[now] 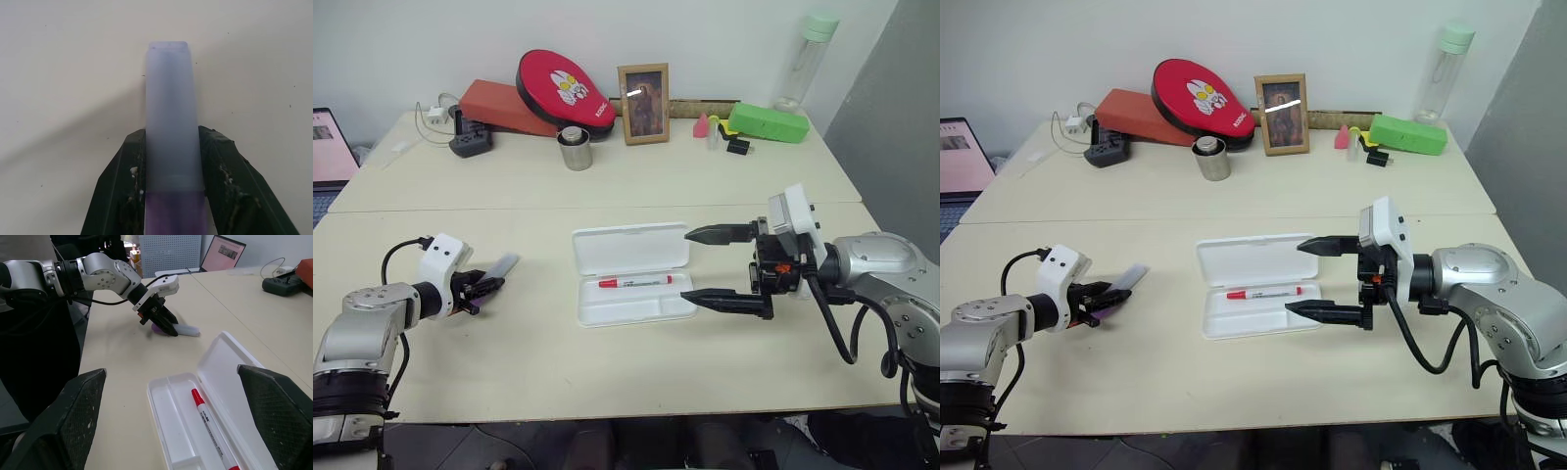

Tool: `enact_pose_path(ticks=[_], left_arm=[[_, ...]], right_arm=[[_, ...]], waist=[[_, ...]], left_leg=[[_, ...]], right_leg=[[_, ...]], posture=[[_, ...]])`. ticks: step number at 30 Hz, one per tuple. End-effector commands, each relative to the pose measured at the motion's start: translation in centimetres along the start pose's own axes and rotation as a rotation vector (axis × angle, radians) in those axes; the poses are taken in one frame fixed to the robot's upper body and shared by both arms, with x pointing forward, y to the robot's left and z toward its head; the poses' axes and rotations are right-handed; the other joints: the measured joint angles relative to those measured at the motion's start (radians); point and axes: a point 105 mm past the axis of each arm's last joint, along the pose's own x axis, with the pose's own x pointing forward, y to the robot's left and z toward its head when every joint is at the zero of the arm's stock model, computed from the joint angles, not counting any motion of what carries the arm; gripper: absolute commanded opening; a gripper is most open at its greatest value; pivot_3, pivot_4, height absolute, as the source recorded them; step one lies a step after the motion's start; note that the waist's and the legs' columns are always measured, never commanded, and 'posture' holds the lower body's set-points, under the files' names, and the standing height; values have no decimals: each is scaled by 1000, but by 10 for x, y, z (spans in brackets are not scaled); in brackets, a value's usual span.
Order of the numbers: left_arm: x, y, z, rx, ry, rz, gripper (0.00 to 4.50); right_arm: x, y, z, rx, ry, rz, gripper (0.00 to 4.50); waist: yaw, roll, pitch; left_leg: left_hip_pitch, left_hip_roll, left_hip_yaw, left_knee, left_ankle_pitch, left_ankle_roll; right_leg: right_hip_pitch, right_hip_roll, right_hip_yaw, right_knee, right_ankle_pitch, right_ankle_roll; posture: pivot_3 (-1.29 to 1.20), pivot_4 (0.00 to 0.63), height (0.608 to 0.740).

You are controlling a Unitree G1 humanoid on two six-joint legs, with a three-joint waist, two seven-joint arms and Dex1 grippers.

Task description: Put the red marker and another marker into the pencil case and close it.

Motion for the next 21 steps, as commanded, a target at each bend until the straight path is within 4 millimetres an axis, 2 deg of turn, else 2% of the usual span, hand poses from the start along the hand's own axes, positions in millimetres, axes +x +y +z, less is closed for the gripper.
enact_pose_path(ticks=[1, 8, 10, 12, 13, 14, 15, 17, 19, 21], left_arm=[[-1, 4, -5, -16, 10, 25, 1269], [-5, 4, 6, -14, -26, 33, 1268], [-8, 5, 13, 3, -41, 38, 1267], [-11, 6, 30, 0, -93, 53, 1267], [-14, 5, 53, 34, -177, 63, 1267], [-21, -1, 84, 41, -295, 42, 1267], [-27, -7, 104, 45, -373, 22, 1267], [-44, -32, 145, 92, -530, -84, 1267], [-56, -55, 163, 140, -590, -188, 1267], [-69, -92, 173, 269, -614, -343, 1267]], right_arm=[[-1, 2, 8, -39, -27, 5, 4500], [-1, 1, 7, -39, -25, 2, 4500], [-1, 0, 7, -38, -27, -1, 4500], [-2, 0, 7, -39, -25, -4, 4500], [-4, -1, 8, -41, -26, -8, 4500], [-7, -2, 9, -39, -27, -14, 4500], [-9, -2, 9, -38, -28, -17, 4500], [-14, -1, 10, -33, -26, -16, 4500], [-17, 1, 10, -31, -24, -12, 4500], [-22, 4, 11, -26, -28, -9, 4500]], waist=[[0, 0, 0], [0, 0, 0], [0, 0, 0], [0, 0, 0], [0, -1, 0], [1, -1, 1], [7, -3, 1], [17, -7, 2], [19, -8, 1], [15, -7, 1]], left_leg=[[0, 0, 0, 0, 0, 0], [0, 0, 0, 0, 0, 0], [0, 0, 0, 0, 0, 0], [-1, 0, 0, 0, 0, 0], [-1, 0, 0, 0, 0, 0], [-2, 0, 0, 0, 0, 0], [-2, 0, 0, 0, 0, 0], [-7, 0, -2, 2, 0, 0], [-7, -1, -1, 2, 0, 0], [-6, -2, 1, 2, 0, 0]], right_leg=[[0, 0, 0, 0, 0, 0], [0, 0, 0, 0, 0, 0], [0, 0, 0, 0, 0, 0], [0, 0, 0, 0, 0, 0], [0, 0, 0, 0, 0, 0], [-1, 0, 0, -1, 0, 0], [-1, 0, -1, -1, 0, 0], [-2, 0, -3, -1, 0, 0], [-2, 0, -2, -3, 0, 0], [-2, -1, -1, -3, 0, 1]], posture=[[0, 150, 740], [0, 150, 740], [0, 150, 740], [0, 150, 740], [0, 150, 740], [0, 150, 740], [0, 150, 740], [0, 150, 740], [0, 150, 740], [0, 150, 740]])
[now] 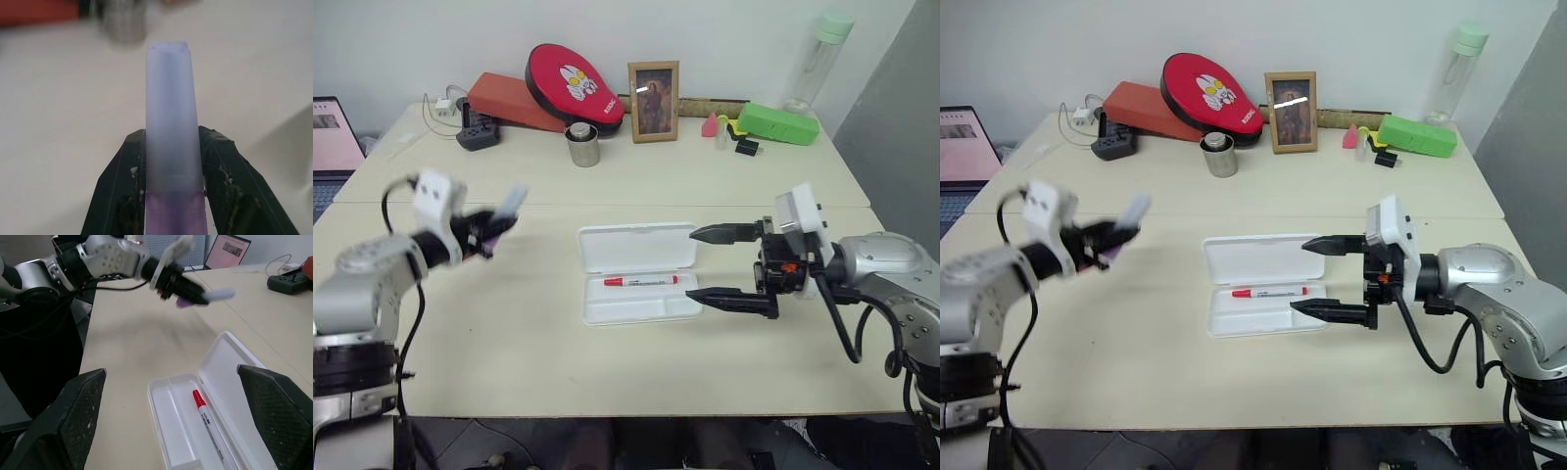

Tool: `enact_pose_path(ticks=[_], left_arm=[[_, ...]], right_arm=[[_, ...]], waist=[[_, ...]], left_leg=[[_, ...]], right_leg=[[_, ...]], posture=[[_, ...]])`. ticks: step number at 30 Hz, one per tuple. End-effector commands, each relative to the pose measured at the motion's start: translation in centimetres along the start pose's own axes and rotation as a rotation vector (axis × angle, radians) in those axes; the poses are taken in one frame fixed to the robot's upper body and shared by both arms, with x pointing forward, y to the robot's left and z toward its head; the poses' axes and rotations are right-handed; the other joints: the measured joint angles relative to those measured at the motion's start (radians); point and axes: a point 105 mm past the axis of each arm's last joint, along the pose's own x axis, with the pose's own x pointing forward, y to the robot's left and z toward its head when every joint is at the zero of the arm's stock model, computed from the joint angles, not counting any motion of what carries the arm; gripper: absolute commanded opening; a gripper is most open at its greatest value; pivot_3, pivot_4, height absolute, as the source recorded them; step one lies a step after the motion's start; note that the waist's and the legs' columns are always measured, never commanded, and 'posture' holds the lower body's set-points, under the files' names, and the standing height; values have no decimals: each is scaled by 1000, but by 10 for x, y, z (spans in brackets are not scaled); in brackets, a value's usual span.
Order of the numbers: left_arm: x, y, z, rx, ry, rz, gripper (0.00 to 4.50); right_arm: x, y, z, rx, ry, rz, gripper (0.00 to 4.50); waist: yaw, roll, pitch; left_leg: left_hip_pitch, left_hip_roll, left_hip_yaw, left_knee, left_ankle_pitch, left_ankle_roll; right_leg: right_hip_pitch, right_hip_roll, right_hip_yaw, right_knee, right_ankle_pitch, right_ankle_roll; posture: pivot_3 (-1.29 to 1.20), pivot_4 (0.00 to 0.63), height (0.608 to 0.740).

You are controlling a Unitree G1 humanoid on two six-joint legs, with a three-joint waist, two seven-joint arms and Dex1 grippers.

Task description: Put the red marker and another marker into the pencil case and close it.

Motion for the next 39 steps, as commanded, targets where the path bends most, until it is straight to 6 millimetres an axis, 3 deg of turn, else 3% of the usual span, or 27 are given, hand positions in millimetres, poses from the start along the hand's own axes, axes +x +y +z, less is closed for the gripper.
enact_pose_path(ticks=[1, 6, 10, 12, 15, 19, 22, 39], left_arm=[[-3, -64, 36, 113, -73, -319, 1267], [0, -114, 32, 171, -15, -585, 1267], [11, -146, 2, 210, 125, -772, 1267], [15, -147, -25, 270, 238, -791, 1267], [17, -145, -34, 306, 276, -797, 1267], [36, -146, -68, 363, 360, -815, 1267], [42, -145, -80, 411, 413, -815, 1267], [41, -151, -97, 392, 471, -867, 1267]], right_arm=[[-13, 5, 12, -37, -28, -1, 4500], [-20, 2, 11, -41, -20, -55, 4500], [-25, 8, 1, -21, 22, -82, 4500], [-28, 7, -3, -16, 37, -111, 4500], [-28, 7, -4, -17, 39, -122, 4500], [-27, 11, -7, -9, 49, -135, 4500], [-27, 12, -8, -11, 51, -157, 4500], [-24, 21, -12, 6, 48, -186, 4500]], waist=[[-6, 0, 0], [-19, 0, 0], [-18, 1, 0], [-19, 1, 0], [-23, 1, 1], [-18, 1, 0], [-17, 1, 0], [-19, 1, 0]], left_leg=[[0, 0, 1, 0, 0, 0], [1, 1, 1, -1, 0, 0], [3, 1, 2, -1, 0, 0], [3, 1, 2, -1, 0, 0], [3, 0, 4, -1, 0, 0], [3, 0, 4, -1, 0, 1], [1, 0, 3, 0, 0, 1], [1, 0, 3, 0, 0, 1]], right_leg=[[0, -1, 1, 0, 0, 1], [0, 1, 1, 1, 0, 0], [3, 3, 0, 2, 0, 0], [3, 3, 0, 2, 0, 0], [2, 3, 0, 1, 0, 0], [2, 4, 0, 2, 0, 0], [2, 4, -1, 1, 0, 0], [2, 4, -1, 1, 0, 0]], posture=[[0, 150, 740], [0, 150, 740], [0, 150, 740], [0, 150, 740], [0, 150, 740], [0, 150, 740], [0, 150, 740], [0, 150, 740]])
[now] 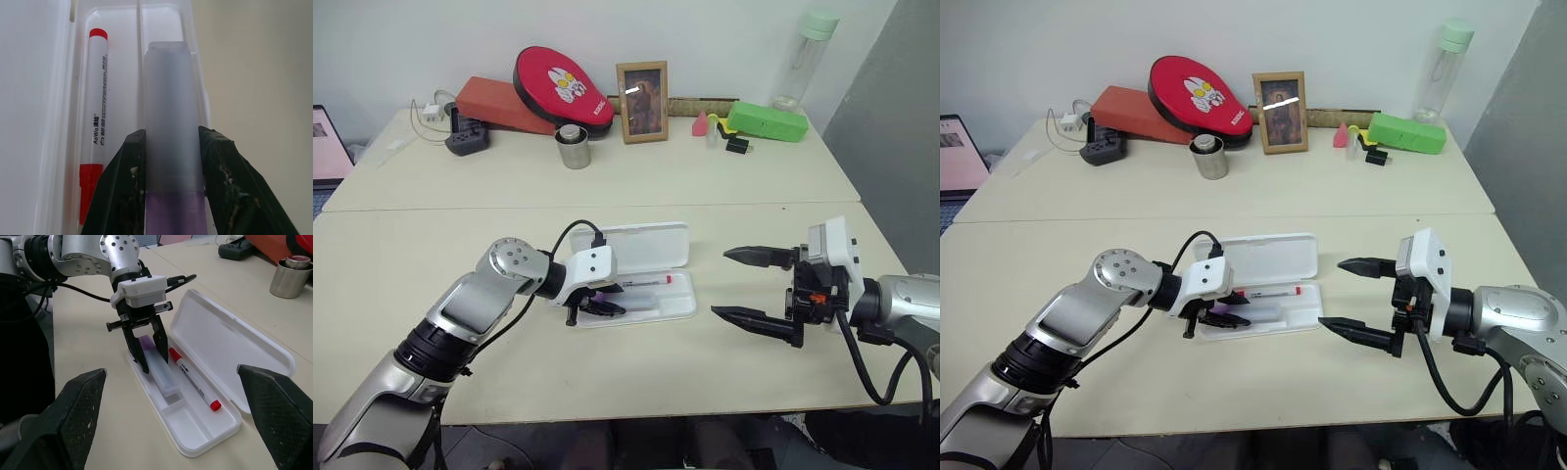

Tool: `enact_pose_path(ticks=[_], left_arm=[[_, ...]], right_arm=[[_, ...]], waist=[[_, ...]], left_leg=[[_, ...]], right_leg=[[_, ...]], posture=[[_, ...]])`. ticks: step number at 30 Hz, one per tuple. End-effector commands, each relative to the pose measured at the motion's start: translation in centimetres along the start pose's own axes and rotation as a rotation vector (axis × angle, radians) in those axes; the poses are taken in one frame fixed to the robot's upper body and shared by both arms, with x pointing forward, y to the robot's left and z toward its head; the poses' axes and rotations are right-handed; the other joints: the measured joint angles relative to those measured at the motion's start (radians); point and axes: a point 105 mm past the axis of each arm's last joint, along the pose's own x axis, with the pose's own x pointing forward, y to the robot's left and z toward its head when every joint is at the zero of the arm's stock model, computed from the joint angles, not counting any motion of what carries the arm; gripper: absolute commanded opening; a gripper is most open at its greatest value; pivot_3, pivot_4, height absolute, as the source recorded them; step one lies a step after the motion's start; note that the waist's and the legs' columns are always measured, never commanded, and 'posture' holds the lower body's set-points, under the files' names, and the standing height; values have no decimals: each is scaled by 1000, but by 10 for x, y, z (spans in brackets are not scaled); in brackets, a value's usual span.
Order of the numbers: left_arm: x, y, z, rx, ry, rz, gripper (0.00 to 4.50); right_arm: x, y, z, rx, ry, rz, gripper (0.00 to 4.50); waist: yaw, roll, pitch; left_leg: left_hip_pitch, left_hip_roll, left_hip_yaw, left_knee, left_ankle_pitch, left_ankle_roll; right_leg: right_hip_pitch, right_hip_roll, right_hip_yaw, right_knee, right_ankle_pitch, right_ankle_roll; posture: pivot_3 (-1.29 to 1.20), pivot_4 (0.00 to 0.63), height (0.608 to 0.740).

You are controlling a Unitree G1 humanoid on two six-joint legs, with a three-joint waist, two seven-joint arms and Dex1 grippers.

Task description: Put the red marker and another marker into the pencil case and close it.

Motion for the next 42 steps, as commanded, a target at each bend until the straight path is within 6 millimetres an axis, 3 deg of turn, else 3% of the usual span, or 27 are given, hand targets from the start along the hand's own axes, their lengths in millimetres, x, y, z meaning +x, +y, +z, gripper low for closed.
enact_pose_path(ticks=[1, 13, 15, 29, 34, 39, 42], left_arm=[[1, 0, 2, 26, 24, -4, 1267], [3, -4, 4, 11, 24, -26, 1267], [3, -4, 5, 11, 22, -21, 1963], [-4, -1, 18, -7, -17, -3, 4396], [-6, -5, 21, -9, -24, -4, 4481], [-22, -3, 52, -29, -201, 33, 4481], [-29, -1, 86, -43, -413, 46, 4481]], right_arm=[[-1, 6, 10, -38, -29, 4, 4500], [0, 6, 8, -29, -25, 4, 4500], [0, 6, 8, -28, -26, 5, 4500], [1, 6, 8, -26, -30, 8, 4500], [1, 6, 7, -21, -29, 7, 4500], [-7, -16, 3, -2, -26, -119, 4500], [-19, -49, -22, 30, 83, -293, 4500]], waist=[[0, 0, 0], [0, 0, 0], [0, 0, 0], [0, 0, 0], [0, 0, 0], [0, 0, 0], [1, 0, 0]], left_leg=[[0, 0, 0, 0, 0, 0], [0, 0, 0, 0, 0, 0], [0, 0, 0, 0, 0, 0], [0, 0, 0, 0, 0, 0], [0, 0, 0, 0, 0, 0], [0, 0, 0, 0, 0, 0], [0, 0, 0, 0, 0, 0]], right_leg=[[0, 0, 0, 0, 0, 0], [0, 0, 0, 0, 0, 0], [0, 0, 0, 0, 0, 0], [0, 0, 0, 0, 0, 0], [0, 0, 0, 0, 0, 0], [0, 0, 0, 0, 0, 0], [1, -1, 0, 0, 0, 0]], posture=[[0, 150, 740], [0, 150, 740], [0, 150, 740], [0, 150, 740], [0, 150, 740], [0, 150, 740], [0, 150, 740]])
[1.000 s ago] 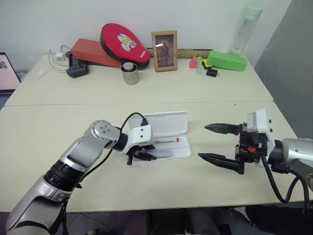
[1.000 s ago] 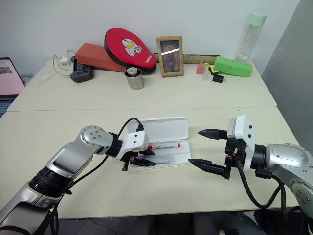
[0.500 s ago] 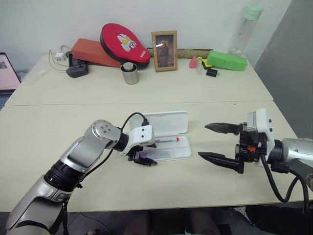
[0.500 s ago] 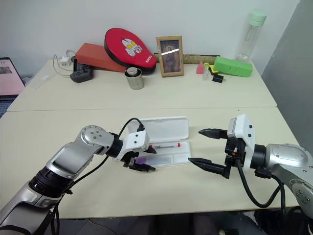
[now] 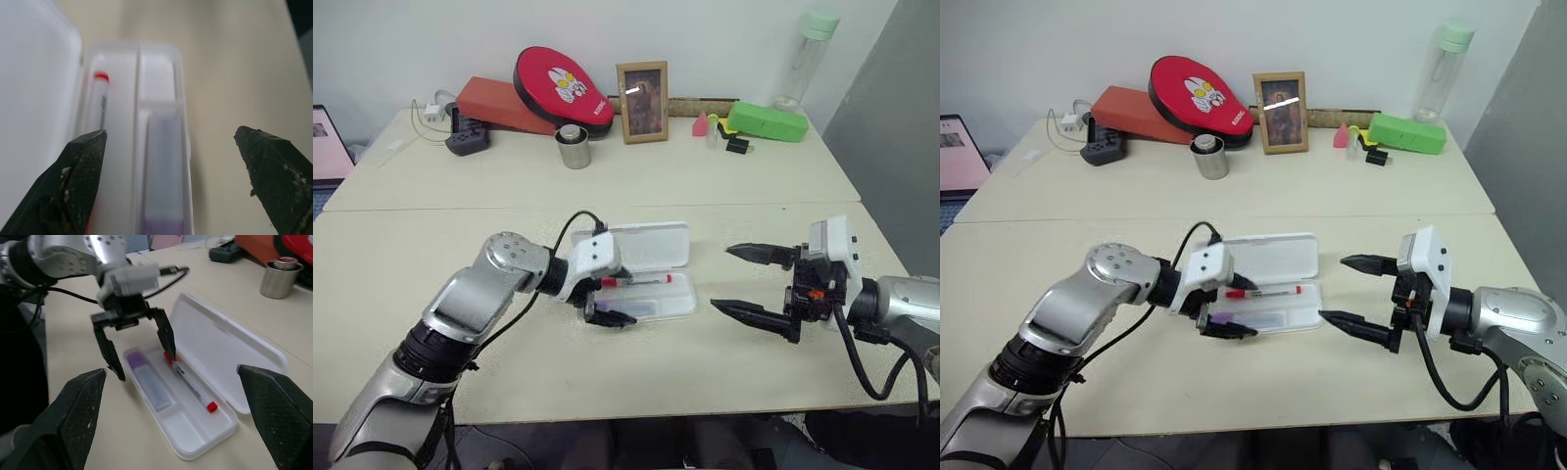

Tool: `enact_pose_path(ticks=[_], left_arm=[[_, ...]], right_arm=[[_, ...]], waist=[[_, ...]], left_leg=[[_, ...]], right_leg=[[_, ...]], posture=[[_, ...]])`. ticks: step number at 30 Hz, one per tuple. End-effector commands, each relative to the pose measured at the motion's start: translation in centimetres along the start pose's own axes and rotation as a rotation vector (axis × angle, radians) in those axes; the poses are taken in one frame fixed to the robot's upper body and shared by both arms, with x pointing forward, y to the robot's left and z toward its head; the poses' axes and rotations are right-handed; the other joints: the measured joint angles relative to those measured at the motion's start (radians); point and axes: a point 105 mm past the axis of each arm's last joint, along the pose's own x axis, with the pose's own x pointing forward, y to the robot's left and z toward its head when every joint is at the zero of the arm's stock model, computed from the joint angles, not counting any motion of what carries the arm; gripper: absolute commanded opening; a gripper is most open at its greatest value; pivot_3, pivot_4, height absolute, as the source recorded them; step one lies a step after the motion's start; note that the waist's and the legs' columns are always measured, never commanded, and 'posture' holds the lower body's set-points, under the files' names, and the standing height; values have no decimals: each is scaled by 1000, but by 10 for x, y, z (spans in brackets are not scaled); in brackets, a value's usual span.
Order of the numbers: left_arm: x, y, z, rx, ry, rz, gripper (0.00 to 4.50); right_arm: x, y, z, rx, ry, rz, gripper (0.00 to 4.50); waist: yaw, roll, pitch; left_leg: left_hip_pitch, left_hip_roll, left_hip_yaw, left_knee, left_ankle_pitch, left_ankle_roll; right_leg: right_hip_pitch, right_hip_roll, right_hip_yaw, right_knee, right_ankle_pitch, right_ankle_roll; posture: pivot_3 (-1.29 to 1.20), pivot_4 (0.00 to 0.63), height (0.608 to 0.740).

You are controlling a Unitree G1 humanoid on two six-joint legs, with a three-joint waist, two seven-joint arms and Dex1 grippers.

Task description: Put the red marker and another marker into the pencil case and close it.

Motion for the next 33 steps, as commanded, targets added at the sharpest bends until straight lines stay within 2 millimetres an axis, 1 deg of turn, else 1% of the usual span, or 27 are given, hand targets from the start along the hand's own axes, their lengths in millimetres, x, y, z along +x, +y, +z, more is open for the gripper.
enact_pose_path(ticks=[1, 2, 3, 4, 7, 9, 12, 15, 18, 20, 23, 26, 27, 28, 29, 33], left_arm=[[-3, -1, 53, 39, -266, 28, 4481], [0, 2, 61, 54, -311, 55, 4481], [6, 5, 68, 80, -343, 93, 4481], [10, 7, 73, 97, -363, 119, 4481], [22, 6, 85, 155, -419, 163, 4481], [26, 3, 94, 172, -473, 169, 4481], [30, -2, 101, 200, -508, 160, 4481], [33, -1, 97, 231, -495, 187, 4481], [33, -1, 97, 231, -495, 180, 4481], [34, -3, 98, 240, -499, 172, 4481], [35, -5, 96, 237, -492, 150, 4481], [33, -3, 96, 231, -491, 152, 4481], [33, -2, 96, 226, -492, 153, 4500], [33, -2, 96, 223, -491, 152, 4500], [33, -1, 96, 219, -490, 152, 4500], [33, 2, 95, 201, -483, 155, 4500]], right_arm=[[-14, -46, -25, 4, 129, -225, 4500], [-17, -66, -37, 30, 188, -314, 4500], [-23, -90, -48, 60, 244, -430, 4500], [-28, -106, -55, 80, 284, -509, 4500], [-45, -138, -67, 120, 363, -700, 4500], [-52, -147, -73, 168, 391, -787, 4500], [-55, -151, -83, 197, 421, -852, 4500], [-52, -147, -94, 273, 431, -886, 4500], [-44, -143, -97, 297, 427, -870, 4500], [-42, -142, -98, 305, 424, -873, 4500], [-39, -141, -108, 331, 442, -876, 4500], [-37, -142, -109, 337, 434, -881, 4500], [-38, -142, -108, 331, 436, -884, 4140], [-38, -143, -108, 327, 438, -887, 4020], [-38, -143, -108, 324, 439, -885, 3740], [-37, -142, -105, 310, 437, -874, 2911]], waist=[[1, 0, 0], [1, 0, 0], [1, 0, 0], [1, 0, 0], [0, 0, 0], [-1, 1, 0], [-1, 1, -1], [-1, 1, -1], [-1, 2, -1], [-1, 2, -1], [0, 2, -1], [-2, 2, -1], [-2, 2, -1], [-2, 2, -1], [-1, 2, -1], [-1, 2, -1]], left_leg=[[0, 0, 0, 1, 0, 0], [-1, 0, 0, 1, 0, 0], [0, -1, 1, 1, 0, 0], [0, -1, 1, 2, 0, 0], [1, -1, 3, 2, 0, 0], [1, 0, 3, 1, 0, 0], [0, 0, 3, 0, 1, -1], [-1, 0, 3, 0, 0, 0], [0, 0, 4, 1, 0, 0], [0, 0, 4, 1, 0, 0], [0, 0, 4, 1, 0, 0], [0, 0, 4, 0, 0, 0], [0, 0, 4, 0, 0, 0], [0, 0, 4, 0, 0, 0], [0, 0, 4, 1, 0, 0], [0, -1, 4, 1, 0, 0]], right_leg=[[0, 0, 0, 0, 0, 0], [0, 0, 0, 0, 0, 0], [0, -1, 0, 0, 0, 0], [1, -1, 0, 0, 0, 1], [0, -1, 2, 0, 1, 2], [0, 0, 3, 0, 1, 1], [-1, 0, 3, 0, 1, 0], [-1, -1, 3, 0, 1, 0], [0, -1, 3, 1, 1, 1], [-1, -1, 3, 1, 1, 1], [-1, -1, 2, 0, 1, 1], [-1, -1, 2, 0, 1, 1], [-1, -1, 2, 1, 1, 1], [-1, -1, 2, 1, 1, 1], [-1, -1, 2, 1, 1, 1], [-1, -1, 2, 1, 1, 1]], posture=[[0, 150, 740], [0, 150, 740], [0, 150, 740], [0, 150, 740], [0, 150, 740], [0, 150, 740], [0, 150, 740], [0, 150, 740], [0, 150, 740], [0, 150, 740], [0, 150, 740], [0, 150, 740], [0, 150, 740], [0, 150, 740], [0, 150, 740], [0, 150, 740]])
